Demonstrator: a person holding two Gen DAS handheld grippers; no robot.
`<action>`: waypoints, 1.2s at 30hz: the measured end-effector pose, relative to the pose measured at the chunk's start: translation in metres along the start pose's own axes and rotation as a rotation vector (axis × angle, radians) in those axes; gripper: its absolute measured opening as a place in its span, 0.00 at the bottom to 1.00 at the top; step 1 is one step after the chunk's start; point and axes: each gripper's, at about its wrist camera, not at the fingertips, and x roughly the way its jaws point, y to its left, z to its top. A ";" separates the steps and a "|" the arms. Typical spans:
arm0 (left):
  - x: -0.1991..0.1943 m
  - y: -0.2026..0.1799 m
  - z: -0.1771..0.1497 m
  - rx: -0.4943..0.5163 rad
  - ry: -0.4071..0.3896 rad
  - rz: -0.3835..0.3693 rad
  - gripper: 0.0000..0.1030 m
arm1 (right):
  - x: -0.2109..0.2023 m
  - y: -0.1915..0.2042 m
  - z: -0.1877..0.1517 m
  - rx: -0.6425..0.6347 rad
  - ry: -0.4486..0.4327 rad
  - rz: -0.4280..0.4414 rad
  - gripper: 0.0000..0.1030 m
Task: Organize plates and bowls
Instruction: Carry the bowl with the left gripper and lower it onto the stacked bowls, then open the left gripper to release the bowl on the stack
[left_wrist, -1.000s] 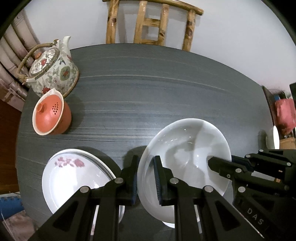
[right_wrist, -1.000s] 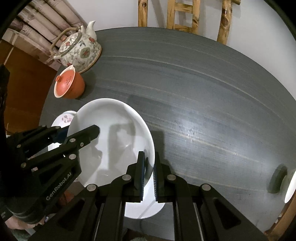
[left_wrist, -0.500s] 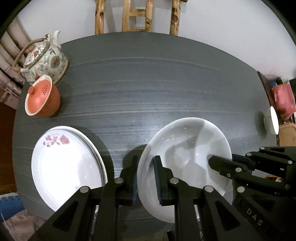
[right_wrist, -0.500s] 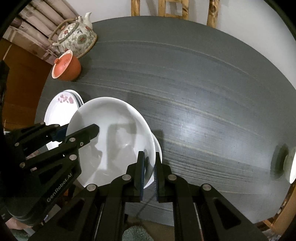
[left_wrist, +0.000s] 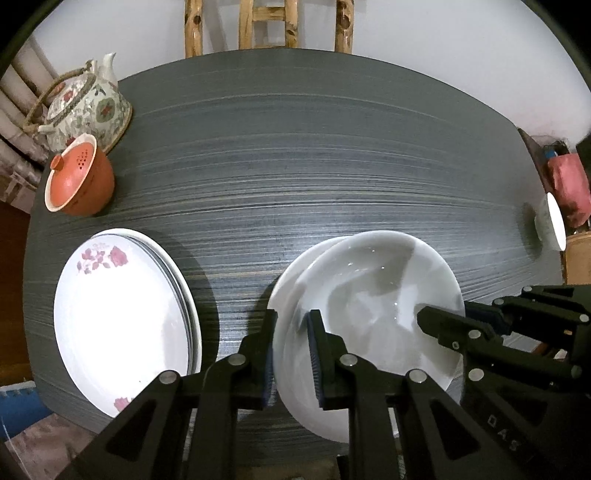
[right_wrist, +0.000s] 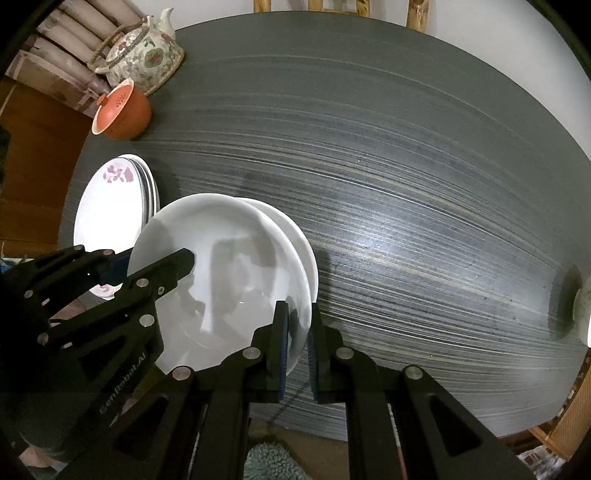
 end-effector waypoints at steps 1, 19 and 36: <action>0.000 -0.001 0.000 0.005 -0.004 0.005 0.16 | 0.001 0.001 0.001 -0.004 -0.001 -0.005 0.11; 0.004 -0.006 -0.005 0.028 -0.003 0.007 0.16 | 0.017 -0.002 0.005 0.024 0.005 0.000 0.14; 0.005 -0.007 0.003 0.070 0.031 0.036 0.17 | 0.020 -0.007 0.002 0.024 0.010 0.003 0.14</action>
